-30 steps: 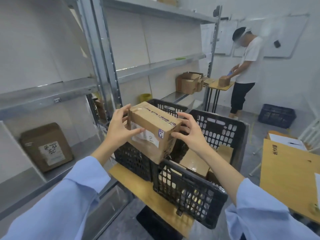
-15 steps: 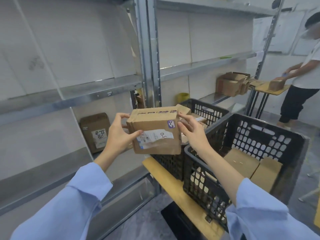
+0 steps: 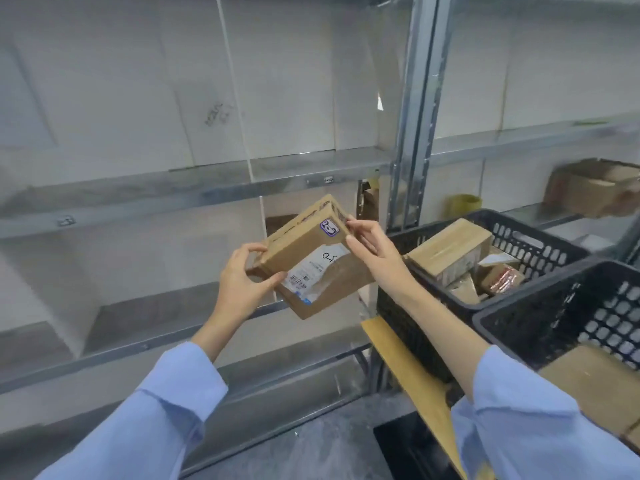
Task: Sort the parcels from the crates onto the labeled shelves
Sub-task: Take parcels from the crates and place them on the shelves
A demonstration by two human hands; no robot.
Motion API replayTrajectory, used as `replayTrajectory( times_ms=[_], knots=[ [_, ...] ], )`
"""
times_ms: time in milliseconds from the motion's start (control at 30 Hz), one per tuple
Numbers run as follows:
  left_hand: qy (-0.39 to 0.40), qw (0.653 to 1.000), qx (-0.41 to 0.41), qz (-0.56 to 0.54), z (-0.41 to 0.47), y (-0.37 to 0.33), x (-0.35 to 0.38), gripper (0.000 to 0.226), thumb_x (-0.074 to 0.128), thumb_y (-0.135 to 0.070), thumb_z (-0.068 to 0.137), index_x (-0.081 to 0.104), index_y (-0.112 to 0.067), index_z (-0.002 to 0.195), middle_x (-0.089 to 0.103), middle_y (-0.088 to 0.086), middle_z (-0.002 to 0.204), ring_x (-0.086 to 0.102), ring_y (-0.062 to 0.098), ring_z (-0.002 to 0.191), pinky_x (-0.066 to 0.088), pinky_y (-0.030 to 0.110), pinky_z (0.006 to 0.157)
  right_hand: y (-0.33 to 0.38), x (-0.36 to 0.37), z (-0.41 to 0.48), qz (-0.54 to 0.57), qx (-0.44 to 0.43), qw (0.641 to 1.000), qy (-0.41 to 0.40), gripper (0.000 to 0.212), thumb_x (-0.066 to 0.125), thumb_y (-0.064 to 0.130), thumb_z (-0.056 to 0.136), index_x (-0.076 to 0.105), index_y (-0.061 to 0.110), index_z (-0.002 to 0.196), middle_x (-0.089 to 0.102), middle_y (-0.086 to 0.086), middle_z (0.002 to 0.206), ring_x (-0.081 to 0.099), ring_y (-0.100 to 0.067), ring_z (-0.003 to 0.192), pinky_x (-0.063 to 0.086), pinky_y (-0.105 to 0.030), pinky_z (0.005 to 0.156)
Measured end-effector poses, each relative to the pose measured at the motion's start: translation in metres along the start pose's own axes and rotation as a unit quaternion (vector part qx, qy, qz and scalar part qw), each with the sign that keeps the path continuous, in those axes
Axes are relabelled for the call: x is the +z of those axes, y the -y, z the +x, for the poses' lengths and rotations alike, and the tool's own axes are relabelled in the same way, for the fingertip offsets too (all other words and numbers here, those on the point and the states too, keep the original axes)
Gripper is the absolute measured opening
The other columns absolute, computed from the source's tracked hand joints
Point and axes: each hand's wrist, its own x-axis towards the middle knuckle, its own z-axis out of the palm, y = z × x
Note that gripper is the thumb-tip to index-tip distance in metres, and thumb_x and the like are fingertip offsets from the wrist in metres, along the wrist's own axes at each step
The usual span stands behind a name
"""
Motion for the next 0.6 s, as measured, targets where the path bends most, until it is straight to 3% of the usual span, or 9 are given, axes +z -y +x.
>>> replayTrajectory(
  times_ms=[100, 267, 333, 433, 600],
  knots=[
    [-0.026, 0.999, -0.024, -0.003, -0.01, 0.017, -0.037, 0.047, 0.087, -0.027, 0.071, 0.057, -0.024, 0.107, 0.064, -0.011, 0.11, 0.063, 0.02, 0.098, 0.051, 0.042, 0.088, 0.007, 0.038, 0.016, -0.044, -0.032, 0.997, 0.047, 0.044, 0.059, 0.037, 0.097, 0.05, 0.036, 0.14, 0.037, 0.02, 0.149, 0.038, -0.004, 0.137, 0.041, -0.04, 0.111],
    [-0.07, 0.996, -0.059, 0.012, -0.029, 0.039, -0.097, 0.044, 0.086, -0.018, 0.073, 0.058, -0.017, 0.108, 0.061, -0.019, 0.104, 0.064, 0.016, 0.089, 0.05, 0.023, 0.076, 0.022, 0.107, 0.036, -0.059, -0.055, 0.994, 0.073, 0.045, 0.059, 0.028, 0.098, 0.051, 0.034, 0.142, 0.026, 0.012, 0.154, 0.025, -0.009, 0.142, 0.026, -0.033, 0.115],
    [-0.085, 0.994, -0.066, 0.019, -0.037, 0.048, -0.124, 0.044, 0.086, -0.018, 0.073, 0.057, -0.019, 0.106, 0.06, -0.021, 0.103, 0.063, 0.011, 0.085, 0.048, 0.018, 0.073, 0.031, 0.137, 0.041, -0.06, -0.073, 0.993, 0.067, 0.045, 0.064, 0.026, 0.095, 0.055, 0.031, 0.139, 0.029, 0.009, 0.151, 0.029, -0.011, 0.141, 0.028, -0.027, 0.113],
    [-0.115, 0.99, -0.075, 0.029, -0.047, 0.063, -0.165, 0.045, 0.087, -0.02, 0.071, 0.056, -0.022, 0.104, 0.06, -0.022, 0.103, 0.062, 0.007, 0.09, 0.048, 0.02, 0.079, 0.05, 0.178, 0.047, -0.05, -0.091, 0.994, 0.045, 0.05, 0.075, 0.028, 0.087, 0.057, 0.028, 0.134, 0.036, 0.008, 0.141, 0.038, -0.002, 0.13, 0.033, -0.009, 0.101],
    [-0.147, 0.985, -0.089, 0.026, -0.065, 0.081, -0.226, 0.055, 0.088, -0.02, 0.069, 0.052, -0.023, 0.111, 0.06, -0.016, 0.107, 0.057, -0.008, 0.097, 0.045, 0.009, 0.076, 0.076, 0.245, 0.057, -0.005, -0.11, 0.994, 0.019, 0.054, 0.091, 0.027, 0.066, 0.057, 0.027, 0.107, 0.046, 0.001, 0.121, 0.052, -0.006, 0.116, 0.045, -0.02, 0.1]
  ],
)
